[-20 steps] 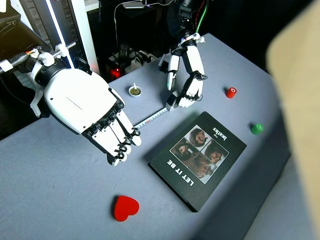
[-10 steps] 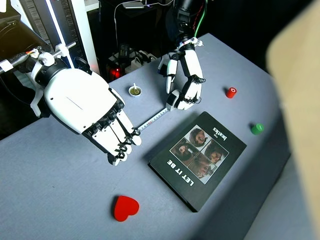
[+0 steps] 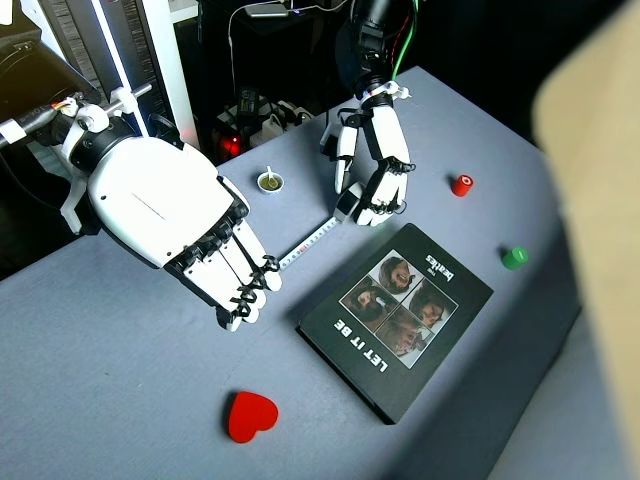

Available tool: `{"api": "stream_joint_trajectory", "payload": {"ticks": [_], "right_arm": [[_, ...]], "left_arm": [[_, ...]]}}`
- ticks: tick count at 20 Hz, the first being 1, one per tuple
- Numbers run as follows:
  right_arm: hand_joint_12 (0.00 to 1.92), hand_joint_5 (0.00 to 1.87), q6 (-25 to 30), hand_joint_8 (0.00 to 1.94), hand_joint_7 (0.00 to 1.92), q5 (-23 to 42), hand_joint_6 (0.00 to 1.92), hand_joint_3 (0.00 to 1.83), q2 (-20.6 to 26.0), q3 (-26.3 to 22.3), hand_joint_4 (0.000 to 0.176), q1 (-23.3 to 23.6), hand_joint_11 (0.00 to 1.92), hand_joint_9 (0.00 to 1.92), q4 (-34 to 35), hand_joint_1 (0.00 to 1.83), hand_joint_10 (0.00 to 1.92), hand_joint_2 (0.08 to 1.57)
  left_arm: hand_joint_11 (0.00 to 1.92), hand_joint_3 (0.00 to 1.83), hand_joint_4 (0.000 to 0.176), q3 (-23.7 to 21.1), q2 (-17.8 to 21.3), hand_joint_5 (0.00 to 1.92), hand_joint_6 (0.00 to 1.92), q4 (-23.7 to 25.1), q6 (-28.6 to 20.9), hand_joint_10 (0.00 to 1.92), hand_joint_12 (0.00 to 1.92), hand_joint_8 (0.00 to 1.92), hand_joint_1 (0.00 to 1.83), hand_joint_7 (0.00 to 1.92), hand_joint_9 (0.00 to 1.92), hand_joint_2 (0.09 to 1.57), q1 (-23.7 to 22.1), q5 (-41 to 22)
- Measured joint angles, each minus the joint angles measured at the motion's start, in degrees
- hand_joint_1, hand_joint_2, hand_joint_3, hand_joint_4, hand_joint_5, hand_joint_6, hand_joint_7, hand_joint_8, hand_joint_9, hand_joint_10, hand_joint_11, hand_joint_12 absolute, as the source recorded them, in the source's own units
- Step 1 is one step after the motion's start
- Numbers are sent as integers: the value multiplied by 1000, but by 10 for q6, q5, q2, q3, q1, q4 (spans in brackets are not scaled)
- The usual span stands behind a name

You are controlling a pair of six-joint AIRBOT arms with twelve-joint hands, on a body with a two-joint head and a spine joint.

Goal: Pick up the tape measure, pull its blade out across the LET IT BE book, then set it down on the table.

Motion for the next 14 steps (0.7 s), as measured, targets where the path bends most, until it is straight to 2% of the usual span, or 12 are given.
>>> {"api": "stream_joint_trajectory", "payload": {"ticks": [6, 11, 14], "right_arm": [[1005, 402, 0, 1, 510, 1, 0, 2, 0, 0, 8, 0, 136, 463, 0, 104, 1, 1248], [992, 404, 0, 1, 507, 1, 1, 2, 0, 0, 8, 0, 105, 455, 0, 105, 0, 1250], [970, 443, 0, 4, 544, 1, 6, 0, 0, 0, 3, 0, 149, 490, 0, 133, 7, 1239]], "left_arm": [[345, 0, 0, 5, -10, 774, 0, 8, 7, 0, 672, 0, 968, 695, 599, 1128, 10, -12], [327, 0, 0, 5, -11, 764, 0, 9, 7, 4, 674, 3, 965, 697, 597, 1111, 13, -10], [345, 0, 0, 5, -11, 782, 7, 11, 7, 4, 686, 4, 968, 700, 599, 1111, 19, -14]]}}
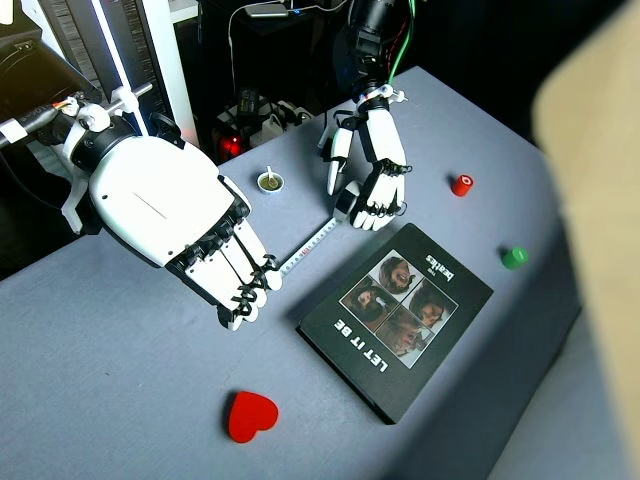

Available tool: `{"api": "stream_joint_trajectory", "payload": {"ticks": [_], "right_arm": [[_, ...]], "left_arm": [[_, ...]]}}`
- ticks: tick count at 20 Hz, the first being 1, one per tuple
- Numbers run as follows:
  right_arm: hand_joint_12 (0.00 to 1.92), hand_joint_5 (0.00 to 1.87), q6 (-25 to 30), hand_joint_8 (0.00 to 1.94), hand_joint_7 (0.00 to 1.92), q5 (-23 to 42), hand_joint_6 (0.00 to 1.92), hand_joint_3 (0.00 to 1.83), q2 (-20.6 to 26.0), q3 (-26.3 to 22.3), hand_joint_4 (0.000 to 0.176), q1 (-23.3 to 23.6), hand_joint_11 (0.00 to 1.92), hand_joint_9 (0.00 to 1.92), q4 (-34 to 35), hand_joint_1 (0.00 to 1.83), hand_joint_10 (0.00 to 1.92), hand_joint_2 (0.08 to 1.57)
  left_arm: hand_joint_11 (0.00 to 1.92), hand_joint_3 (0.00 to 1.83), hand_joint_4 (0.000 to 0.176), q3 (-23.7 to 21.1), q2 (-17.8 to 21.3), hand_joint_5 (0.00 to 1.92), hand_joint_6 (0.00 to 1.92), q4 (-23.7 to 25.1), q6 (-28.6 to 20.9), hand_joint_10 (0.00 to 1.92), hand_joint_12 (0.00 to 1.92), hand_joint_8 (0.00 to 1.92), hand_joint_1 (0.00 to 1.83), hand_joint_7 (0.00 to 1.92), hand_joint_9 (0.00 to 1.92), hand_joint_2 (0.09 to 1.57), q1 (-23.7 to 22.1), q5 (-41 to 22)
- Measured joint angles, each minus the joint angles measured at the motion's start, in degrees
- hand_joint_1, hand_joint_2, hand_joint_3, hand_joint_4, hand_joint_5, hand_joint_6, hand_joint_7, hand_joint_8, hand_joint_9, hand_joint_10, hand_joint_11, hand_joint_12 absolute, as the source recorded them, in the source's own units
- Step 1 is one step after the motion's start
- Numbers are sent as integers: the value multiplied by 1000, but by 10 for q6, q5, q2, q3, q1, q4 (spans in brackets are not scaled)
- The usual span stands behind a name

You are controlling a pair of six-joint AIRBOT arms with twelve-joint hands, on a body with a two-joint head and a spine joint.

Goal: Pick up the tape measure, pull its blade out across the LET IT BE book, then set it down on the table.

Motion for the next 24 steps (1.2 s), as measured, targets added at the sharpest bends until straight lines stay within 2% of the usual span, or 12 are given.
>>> {"api": "stream_joint_trajectory", "payload": {"ticks": [11, 20, 24], "right_arm": [[997, 428, 0, 8, 533, 0, 9, 1, 0, 0, 5, 0, 122, 474, 0, 140, 10, 1237], [999, 420, 0, 2, 524, 0, 0, 0, 0, 0, 7, 0, 127, 482, 0, 141, 9, 1237], [1005, 442, 0, 7, 543, 0, 8, 0, 0, 0, 3, 0, 143, 498, 0, 144, 13, 1235]], "left_arm": [[354, 0, 0, 0, 15, 777, 0, 2, -4, 4, 697, 1, 979, 705, 608, 1110, -4, 17], [363, 13, 0, -4, 23, 744, 0, -7, -2, 4, 705, 2, 976, 716, 623, 1174, -5, 22], [364, 10, 0, -4, 23, 754, 3, -4, 0, 3, 706, 6, 979, 730, 624, 1178, -2, 20]]}}
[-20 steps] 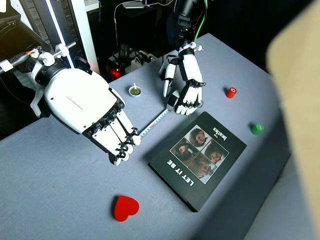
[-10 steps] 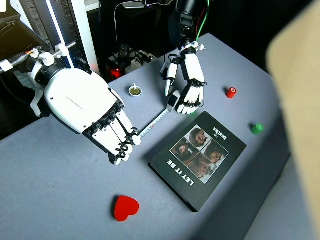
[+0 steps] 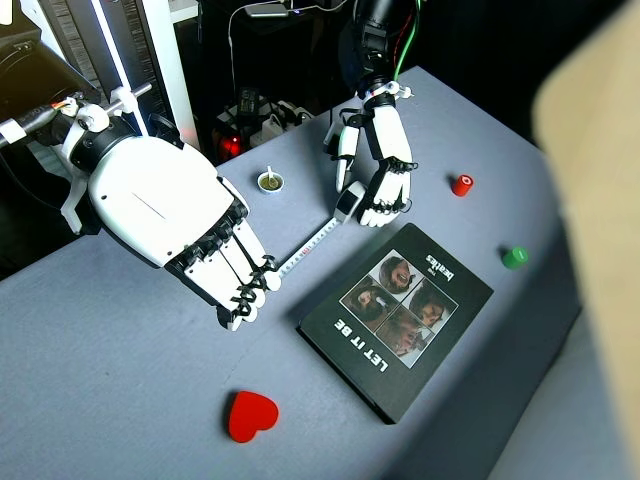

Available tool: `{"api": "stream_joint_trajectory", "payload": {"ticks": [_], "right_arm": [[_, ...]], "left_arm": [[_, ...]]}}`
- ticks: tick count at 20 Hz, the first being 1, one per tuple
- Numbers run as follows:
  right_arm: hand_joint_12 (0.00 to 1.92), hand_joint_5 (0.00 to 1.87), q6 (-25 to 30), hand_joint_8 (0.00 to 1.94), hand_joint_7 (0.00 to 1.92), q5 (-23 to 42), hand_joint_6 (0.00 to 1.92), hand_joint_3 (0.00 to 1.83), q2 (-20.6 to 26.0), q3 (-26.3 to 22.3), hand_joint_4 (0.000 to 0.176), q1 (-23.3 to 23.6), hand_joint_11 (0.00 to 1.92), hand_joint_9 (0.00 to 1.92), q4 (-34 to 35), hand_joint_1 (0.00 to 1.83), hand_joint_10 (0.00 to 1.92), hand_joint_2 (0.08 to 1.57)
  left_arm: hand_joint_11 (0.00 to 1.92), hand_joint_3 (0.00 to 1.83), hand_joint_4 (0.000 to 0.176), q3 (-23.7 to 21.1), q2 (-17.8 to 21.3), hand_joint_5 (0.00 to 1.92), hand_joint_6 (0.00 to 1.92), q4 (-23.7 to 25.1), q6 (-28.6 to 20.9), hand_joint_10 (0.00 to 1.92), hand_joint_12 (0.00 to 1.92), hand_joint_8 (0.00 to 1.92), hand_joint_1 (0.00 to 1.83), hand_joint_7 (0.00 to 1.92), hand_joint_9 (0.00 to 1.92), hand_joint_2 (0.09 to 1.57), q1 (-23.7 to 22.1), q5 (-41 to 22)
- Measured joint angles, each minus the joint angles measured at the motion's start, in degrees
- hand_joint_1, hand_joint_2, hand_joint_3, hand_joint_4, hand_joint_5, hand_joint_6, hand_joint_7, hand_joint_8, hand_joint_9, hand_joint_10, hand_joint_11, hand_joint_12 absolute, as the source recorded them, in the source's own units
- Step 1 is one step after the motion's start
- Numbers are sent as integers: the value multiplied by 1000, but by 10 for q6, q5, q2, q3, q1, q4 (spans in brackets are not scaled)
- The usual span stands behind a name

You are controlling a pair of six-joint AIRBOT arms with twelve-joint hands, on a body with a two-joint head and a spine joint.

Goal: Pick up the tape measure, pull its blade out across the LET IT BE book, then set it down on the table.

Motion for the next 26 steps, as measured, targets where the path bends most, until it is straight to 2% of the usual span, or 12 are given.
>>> {"api": "stream_joint_trajectory", "payload": {"ticks": [5, 7, 8, 9, 11, 13, 15, 16, 17, 21, 22, 26], "right_arm": [[1003, 443, 0, 8, 543, 0, 5, 0, 0, 0, 2, 0, 151, 502, 0, 148, 13, 1230], [1007, 443, 0, 8, 547, 0, 5, 0, -1, 0, 2, 0, 164, 515, 0, 148, 17, 1230], [1005, 441, 0, 3, 537, 0, 3, 0, -1, 0, 2, -1, 165, 515, 0, 161, 15, 1224], [1002, 441, 0, 6, 544, 0, 3, 0, -1, 0, 2, -1, 162, 514, 0, 166, 14, 1222], [1001, 442, -2, 3, 540, 0, 3, 0, -1, 0, 1, -3, 164, 511, -3, 167, 11, 1221], [1005, 443, -2, 5, 546, 0, 3, 0, -1, 0, 2, -3, 173, 518, -1, 167, 13, 1221], [1005, 447, -2, 8, 555, 0, 4, 0, -1, 0, 1, -3, 172, 512, -2, 167, 9, 1221], [1005, 448, -2, 7, 554, 0, 4, 0, -1, 0, 2, -3, 167, 508, -2, 168, 7, 1221], [1014, 446, -2, 4, 550, 0, 3, 0, -1, 0, 2, -3, 178, 521, -5, 167, 12, 1221], [1026, 457, -22, 4, 552, 11, 7, 0, -1, 0, 2, 5, 196, 529, -12, 166, 13, 1221], [1029, 453, -28, 2, 546, 15, 3, 0, -2, 0, 4, 13, 184, 522, -13, 163, 9, 1222], [1017, 452, -41, 9, 567, 12, 5, 1, -15, 13, 2, 47, 151, 530, -16, 163, 11, 1225]], "left_arm": [[365, 6, 0, 0, 7, 756, 3, 2, 2, 3, 707, 4, 982, 732, 629, 1180, 4, 3], [499, 2, 0, 0, 7, 799, 5, 2, 2, 20, 813, 5, 991, 811, 752, 1186, 6, 1], [638, 0, 0, 0, 7, 816, 933, 2, 2, 56, 1099, 747, 1169, 992, 978, 1161, 6, -1], [742, 0, 0, 0, 7, 810, 990, 2, 2, 1039, 1236, 896, 1334, 1002, 957, 1134, 6, -6], [825, 3, 0, 0, 7, 823, 930, -4, 0, 1376, 1257, 1168, 1367, 901, 863, 1155, 5, -8], [897, 0, 0, 0, 7, 892, 857, -3, 1, 1374, 1162, 1294, 1368, 825, 859, 1158, 5, -5], [910, 0, 0, 0, 7, 915, 856, -3, 2, 1353, 1126, 1245, 1370, 834, 879, 1149, 5, -5], [883, 0, 0, 0, 7, 917, 812, -3, 3, 1269, 1405, 1185, 1467, 836, 868, 1128, 5, -6], [875, 0, 0, 0, 7, 909, 809, -3, 1, 1238, 1477, 1170, 1490, 840, 870, 1123, 6, -5], [867, 1, 0, 0, 9, 884, 833, 11, -16, 1239, 1492, 1168, 1491, 842, 870, 1126, -3, 9], [858, 0, 0, -2, 13, 873, 908, 19, -16, 1307, 1256, 1191, 1394, 857, 887, 1143, -12, 21], [878, 0, 0, -21, 55, 866, 942, 42, -30, 1333, 1152, 1156, 1371, 877, 894, 1145, -58, 50]]}}
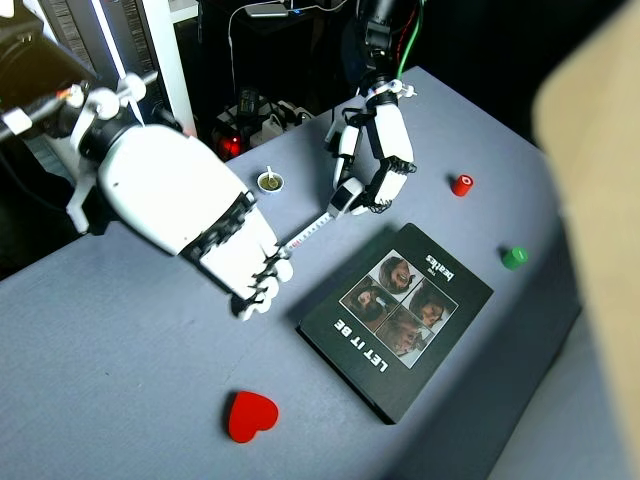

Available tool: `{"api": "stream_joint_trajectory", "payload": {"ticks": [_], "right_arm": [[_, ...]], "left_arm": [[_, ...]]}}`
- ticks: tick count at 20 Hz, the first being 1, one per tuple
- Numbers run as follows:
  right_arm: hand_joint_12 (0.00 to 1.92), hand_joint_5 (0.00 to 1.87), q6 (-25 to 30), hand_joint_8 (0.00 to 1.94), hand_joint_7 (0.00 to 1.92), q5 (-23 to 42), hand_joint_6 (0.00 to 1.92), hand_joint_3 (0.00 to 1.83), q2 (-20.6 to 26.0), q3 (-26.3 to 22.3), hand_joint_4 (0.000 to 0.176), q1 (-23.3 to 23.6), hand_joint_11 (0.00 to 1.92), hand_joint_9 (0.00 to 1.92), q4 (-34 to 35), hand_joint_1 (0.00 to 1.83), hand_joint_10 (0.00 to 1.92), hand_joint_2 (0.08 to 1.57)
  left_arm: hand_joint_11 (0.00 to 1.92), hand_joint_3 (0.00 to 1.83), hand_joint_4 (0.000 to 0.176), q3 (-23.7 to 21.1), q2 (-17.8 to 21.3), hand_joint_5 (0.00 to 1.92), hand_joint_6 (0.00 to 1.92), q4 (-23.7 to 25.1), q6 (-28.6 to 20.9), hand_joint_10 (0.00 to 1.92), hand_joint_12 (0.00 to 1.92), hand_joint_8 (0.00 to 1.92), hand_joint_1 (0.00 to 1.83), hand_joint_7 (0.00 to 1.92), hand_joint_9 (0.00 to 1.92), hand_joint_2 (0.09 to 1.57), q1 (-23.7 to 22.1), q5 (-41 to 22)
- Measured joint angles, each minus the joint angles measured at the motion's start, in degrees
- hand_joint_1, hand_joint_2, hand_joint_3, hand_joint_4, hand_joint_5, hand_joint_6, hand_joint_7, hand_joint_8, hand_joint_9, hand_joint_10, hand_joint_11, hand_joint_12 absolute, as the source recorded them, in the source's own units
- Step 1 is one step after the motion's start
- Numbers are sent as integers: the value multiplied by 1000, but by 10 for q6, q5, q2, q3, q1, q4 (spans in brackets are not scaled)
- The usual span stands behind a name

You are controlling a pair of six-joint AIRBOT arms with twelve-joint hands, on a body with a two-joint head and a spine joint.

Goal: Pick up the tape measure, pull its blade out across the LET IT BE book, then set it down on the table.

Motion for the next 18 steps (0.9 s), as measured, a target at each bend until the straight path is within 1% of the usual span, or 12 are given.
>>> {"api": "stream_joint_trajectory", "payload": {"ticks": [1, 4, 6, 7, 8, 10, 11, 13, 14, 15, 17, 18], "right_arm": [[1017, 452, -1, 9, 567, -2, 5, 1, -2, 4, 2, 7, 151, 530, 3, 163, 11, 1225], [1022, 457, -11, 10, 578, -15, 5, 3, -13, 27, 2, 52, 164, 532, 3, 148, 10, 1230], [1006, 448, -16, 4, 575, -15, 1, 0, -21, 38, 0, 85, 139, 506, 13, 234, 1, 1212], [1006, 448, -18, 4, 575, -12, 1, 0, -26, 44, 0, 99, 139, 506, 23, 234, 1, 1212], [1008, 464, -32, 4, 575, -8, 6, 0, -32, 50, 0, 113, 145, 506, 34, 319, 1, 1193], [997, 477, -93, 2, 576, -8, 5, 0, -61, 67, 0, 146, 145, 508, 90, 500, 1, 1123], [992, 464, -110, 0, 573, -15, 0, 0, -78, 75, 0, 154, 147, 498, 112, 606, 0, 1093], [982, 450, -123, 0, 548, -32, 0, 0, -104, 83, 0, 169, 134, 471, 126, 636, 0, 1103], [976, 436, -131, 0, 518, -49, 0, 0, -117, 85, 0, 179, 133, 461, 125, 657, 0, 1110], [959, 408, -131, 0, 462, -64, 0, 0, -123, 85, 0, 180, 117, 441, 106, 715, 0, 1107], [950, 404, -100, 0, 439, -77, 0, 0, -123, 85, 0, 174, 106, 430, 103, 749, 0, 1109], [945, 406, -83, 0, 430, -84, 1, 0, -125, 88, 0, 158, 100, 420, 98, 761, 0, 1113]], "left_arm": [[878, 0, 0, -4, 8, 866, 942, 0, 0, 1333, 1152, 1156, 1371, 877, 894, 1145, -7, 7], [851, 0, 0, -12, 38, 856, 935, 10, -2, 1333, 1173, 1047, 1375, 969, 882, 1134, -48, 48], [845, 0, 0, -7, 54, 871, 917, 29, -8, 1321, 1183, 1011, 1377, 990, 892, 1127, -77, 90], [845, 0, 0, -2, 59, 871, 917, 37, -9, 1321, 1183, 1011, 1377, 990, 892, 1127, -89, 108], [839, 0, 0, 2, 63, 875, 912, 43, -9, 1316, 1188, 1000, 1377, 996, 896, 1124, -102, 122], [838, 0, 0, 21, 73, 870, 914, 63, -12, 1315, 1189, 998, 1377, 998, 897, 1125, -141, 161], [840, 0, 0, 32, 73, 873, 916, 66, -14, 1308, 1192, 1005, 1378, 987, 905, 1124, -158, 177], [841, 0, 0, 47, 73, 870, 923, 66, -16, 1302, 1194, 1006, 1378, 983, 911, 1125, -177, 199], [834, 1, 0, 58, 73, 868, 931, 66, -15, 1305, 1207, 1023, 1377, 968, 913, 1126, -193, 218], [839, 0, 0, 70, 73, 877, 922, 68, -16, 1294, 1207, 1021, 1378, 966, 921, 1124, -209, 238], [837, 0, 0, 85, 73, 880, 920, 68, -16, 1294, 1205, 1021, 1378, 966, 921, 1124, -226, 256], [836, 0, 0, 98, 72, 881, 920, 70, -16, 1296, 1204, 1021, 1378, 967, 919, 1124, -235, 268]]}}
